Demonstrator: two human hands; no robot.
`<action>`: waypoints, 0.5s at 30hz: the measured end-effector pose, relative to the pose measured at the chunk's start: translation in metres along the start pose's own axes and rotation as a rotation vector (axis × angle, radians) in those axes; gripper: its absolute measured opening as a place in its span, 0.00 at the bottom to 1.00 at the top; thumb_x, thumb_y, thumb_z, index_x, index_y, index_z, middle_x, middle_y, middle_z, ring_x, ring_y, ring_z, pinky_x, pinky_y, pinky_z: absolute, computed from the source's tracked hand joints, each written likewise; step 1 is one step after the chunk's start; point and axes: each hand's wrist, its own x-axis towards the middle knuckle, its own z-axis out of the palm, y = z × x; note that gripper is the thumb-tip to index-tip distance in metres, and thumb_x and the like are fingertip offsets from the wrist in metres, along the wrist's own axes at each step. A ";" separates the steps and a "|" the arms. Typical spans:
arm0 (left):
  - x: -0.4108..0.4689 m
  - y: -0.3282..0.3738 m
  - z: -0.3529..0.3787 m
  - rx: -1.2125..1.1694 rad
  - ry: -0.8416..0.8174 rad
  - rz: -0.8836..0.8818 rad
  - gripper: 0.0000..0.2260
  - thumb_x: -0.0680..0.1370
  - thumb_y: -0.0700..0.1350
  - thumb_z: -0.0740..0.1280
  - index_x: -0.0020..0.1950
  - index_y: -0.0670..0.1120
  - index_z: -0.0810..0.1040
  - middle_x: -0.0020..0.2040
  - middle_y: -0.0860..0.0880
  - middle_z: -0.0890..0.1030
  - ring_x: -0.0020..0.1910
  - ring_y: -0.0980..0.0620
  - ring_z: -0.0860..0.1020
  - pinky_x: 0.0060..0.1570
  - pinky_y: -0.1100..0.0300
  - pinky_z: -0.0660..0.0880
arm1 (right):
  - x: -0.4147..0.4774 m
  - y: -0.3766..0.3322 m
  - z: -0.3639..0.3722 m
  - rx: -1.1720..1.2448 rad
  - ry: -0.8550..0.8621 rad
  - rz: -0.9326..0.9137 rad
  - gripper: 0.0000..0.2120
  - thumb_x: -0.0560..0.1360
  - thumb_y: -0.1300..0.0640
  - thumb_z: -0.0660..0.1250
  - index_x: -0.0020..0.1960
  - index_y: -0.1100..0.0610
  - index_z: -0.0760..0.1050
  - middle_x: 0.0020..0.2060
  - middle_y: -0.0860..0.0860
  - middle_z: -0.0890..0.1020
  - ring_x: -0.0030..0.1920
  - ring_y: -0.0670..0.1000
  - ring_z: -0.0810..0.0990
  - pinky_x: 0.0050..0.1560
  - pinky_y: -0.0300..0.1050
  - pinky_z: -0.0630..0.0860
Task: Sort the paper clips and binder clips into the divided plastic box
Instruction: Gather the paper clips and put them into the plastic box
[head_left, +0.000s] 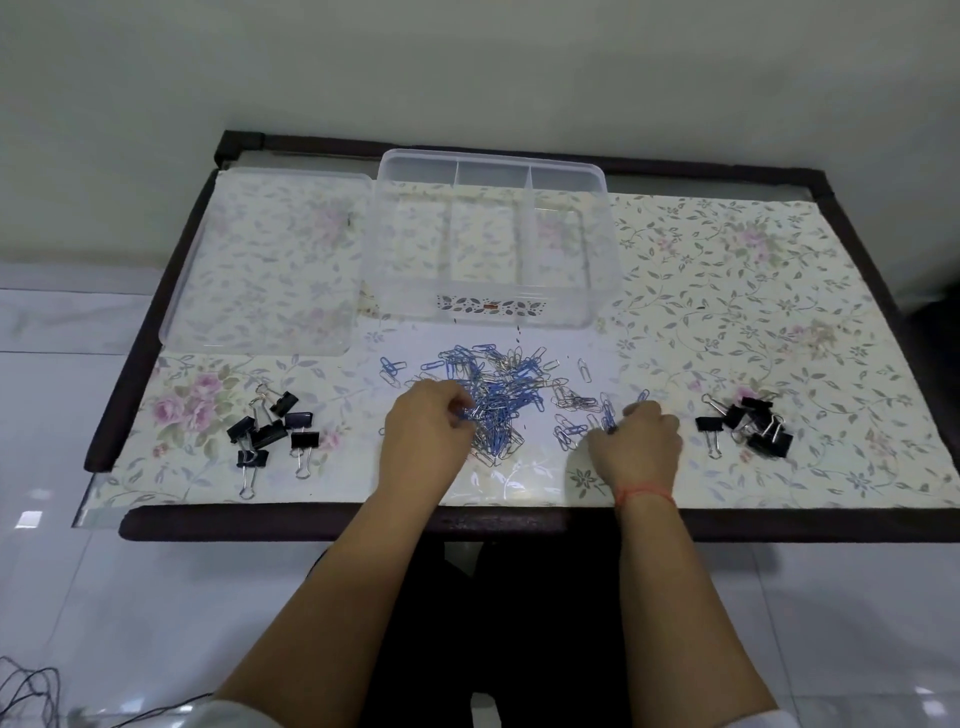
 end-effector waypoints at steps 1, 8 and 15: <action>0.000 0.004 0.004 -0.015 -0.001 0.010 0.10 0.69 0.36 0.67 0.47 0.46 0.82 0.43 0.48 0.82 0.41 0.51 0.78 0.45 0.62 0.71 | -0.001 -0.004 0.005 0.015 -0.013 -0.024 0.21 0.70 0.63 0.66 0.62 0.65 0.68 0.61 0.64 0.70 0.61 0.64 0.71 0.60 0.50 0.68; 0.004 0.012 0.010 -0.086 0.120 0.046 0.06 0.71 0.38 0.67 0.45 0.45 0.82 0.43 0.49 0.82 0.38 0.54 0.77 0.45 0.61 0.73 | 0.003 -0.016 0.010 0.212 0.033 -0.111 0.18 0.72 0.64 0.62 0.62 0.62 0.73 0.59 0.61 0.74 0.58 0.60 0.74 0.56 0.44 0.69; 0.015 -0.008 -0.003 -0.177 0.269 -0.117 0.04 0.72 0.39 0.67 0.42 0.43 0.82 0.40 0.47 0.84 0.39 0.50 0.80 0.44 0.59 0.74 | 0.027 -0.012 0.009 0.225 0.174 0.041 0.17 0.74 0.64 0.59 0.63 0.63 0.72 0.62 0.63 0.72 0.63 0.62 0.67 0.62 0.45 0.58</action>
